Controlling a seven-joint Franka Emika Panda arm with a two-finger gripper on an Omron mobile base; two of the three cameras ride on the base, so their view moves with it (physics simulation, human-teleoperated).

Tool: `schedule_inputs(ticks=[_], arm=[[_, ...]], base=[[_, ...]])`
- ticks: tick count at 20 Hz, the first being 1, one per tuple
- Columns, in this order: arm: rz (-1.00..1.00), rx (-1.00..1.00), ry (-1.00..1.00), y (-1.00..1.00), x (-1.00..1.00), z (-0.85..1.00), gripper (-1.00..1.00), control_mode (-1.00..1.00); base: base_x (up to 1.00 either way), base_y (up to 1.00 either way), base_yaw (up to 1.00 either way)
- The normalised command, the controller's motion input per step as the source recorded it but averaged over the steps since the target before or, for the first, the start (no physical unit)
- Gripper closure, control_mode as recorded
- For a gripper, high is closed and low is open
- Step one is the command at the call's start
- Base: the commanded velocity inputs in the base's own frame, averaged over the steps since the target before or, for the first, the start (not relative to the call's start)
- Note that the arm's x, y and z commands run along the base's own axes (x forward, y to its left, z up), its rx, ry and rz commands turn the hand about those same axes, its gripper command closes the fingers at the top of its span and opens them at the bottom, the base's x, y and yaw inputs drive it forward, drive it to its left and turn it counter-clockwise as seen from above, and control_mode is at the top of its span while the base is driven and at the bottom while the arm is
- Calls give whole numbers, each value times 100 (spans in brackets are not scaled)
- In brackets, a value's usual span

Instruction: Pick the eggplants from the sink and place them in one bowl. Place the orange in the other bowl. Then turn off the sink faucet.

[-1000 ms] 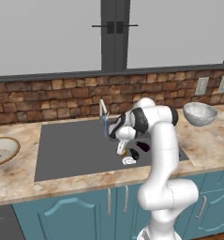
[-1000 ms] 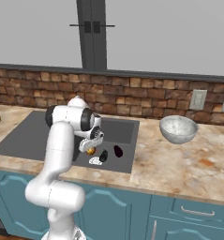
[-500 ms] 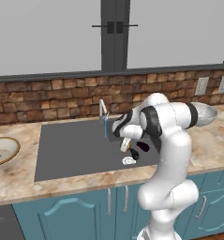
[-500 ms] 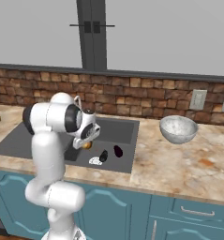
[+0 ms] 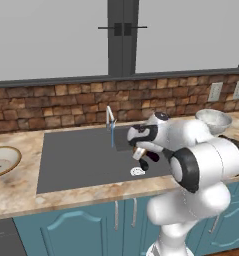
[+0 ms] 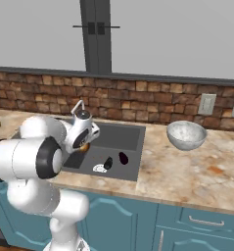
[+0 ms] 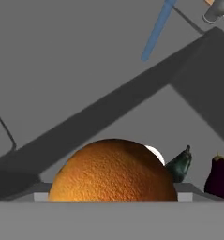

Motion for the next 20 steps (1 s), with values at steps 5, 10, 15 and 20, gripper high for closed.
schedule_inputs(ticks=[5, 10, 15, 20], arm=[[-7, 13, -7, 17, -88, 99, 100, -100], [-3, 8, -2, 55, -61, 90, 100, -100], [0, 2, 0, 86, -34, 71, 100, -100], [0, 0, 0, 100, -17, 41, 100, -100]], base=[[0, 0, 0], [0, 0, 0], [0, 0, 0], [0, 0, 0]])
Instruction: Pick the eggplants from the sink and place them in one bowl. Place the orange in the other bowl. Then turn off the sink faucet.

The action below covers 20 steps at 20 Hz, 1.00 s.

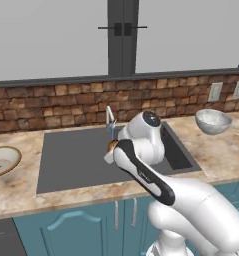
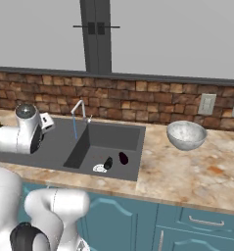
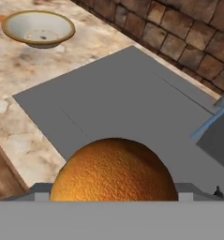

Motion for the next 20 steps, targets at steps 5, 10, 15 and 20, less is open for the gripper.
schedule_inputs(ticks=[5, 10, 15, 20], arm=[[0, 0, 0, 99, -11, 13, 100, -100], [0, 0, 0, 91, 8, 6, 100, -100], [0, 2, 0, 27, 16, 0, 100, -100], [0, 1, 4, 31, 35, 0, 100, -100]], base=[[0, 0, 0], [0, 0, 0], [0, 0, 0], [0, 0, 0]])
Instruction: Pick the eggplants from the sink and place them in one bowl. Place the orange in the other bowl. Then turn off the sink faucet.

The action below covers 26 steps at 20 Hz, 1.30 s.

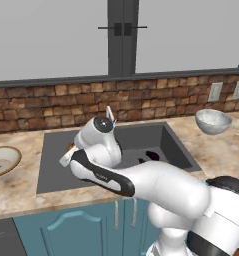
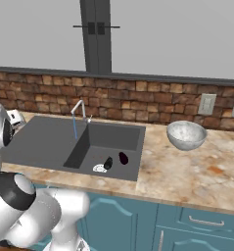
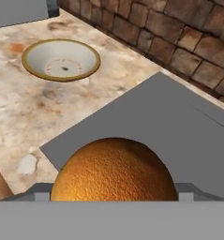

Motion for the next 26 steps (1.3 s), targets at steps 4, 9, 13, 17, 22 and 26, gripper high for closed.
schedule_inputs(ticks=[4, 9, 13, 17, 22, 26], arm=[[0, 0, 9, 61, 44, 0, 100, -100], [0, -1, 10, 63, 33, 0, 100, -100], [0, -4, 5, 69, 10, 0, 100, -100], [0, -3, 7, 67, 16, 0, 100, -100], [0, -3, 9, 70, 18, -3, 100, -100], [0, -7, 5, 67, 16, -21, 100, -100]], base=[[0, 0, 0], [0, 0, 0], [0, 0, 0], [0, 0, 0], [0, 0, 0], [0, 0, 0]])
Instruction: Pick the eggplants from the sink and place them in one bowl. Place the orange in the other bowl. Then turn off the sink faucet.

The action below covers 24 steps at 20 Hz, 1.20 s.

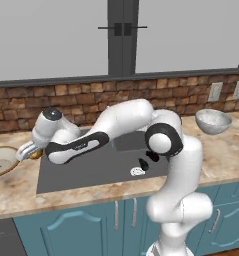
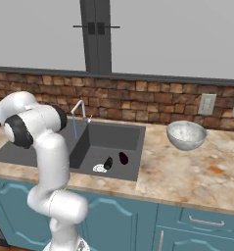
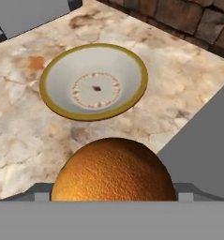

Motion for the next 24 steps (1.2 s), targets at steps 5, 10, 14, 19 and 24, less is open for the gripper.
schedule_inputs(ticks=[5, 10, 14, 19, 24], arm=[[0, -5, 4, 66, 14, -7, 100, -100], [0, -8, 11, 55, 14, 14, 100, -100], [-2, -7, 11, 39, 39, -1, 100, -100], [-1, -3, 12, 12, 55, -9, 100, -100], [0, -3, 10, 27, 40, -35, 100, -100]], base=[[0, 0, 0], [0, 0, 0], [0, 0, 0], [0, 0, 0], [0, 0, 0]])
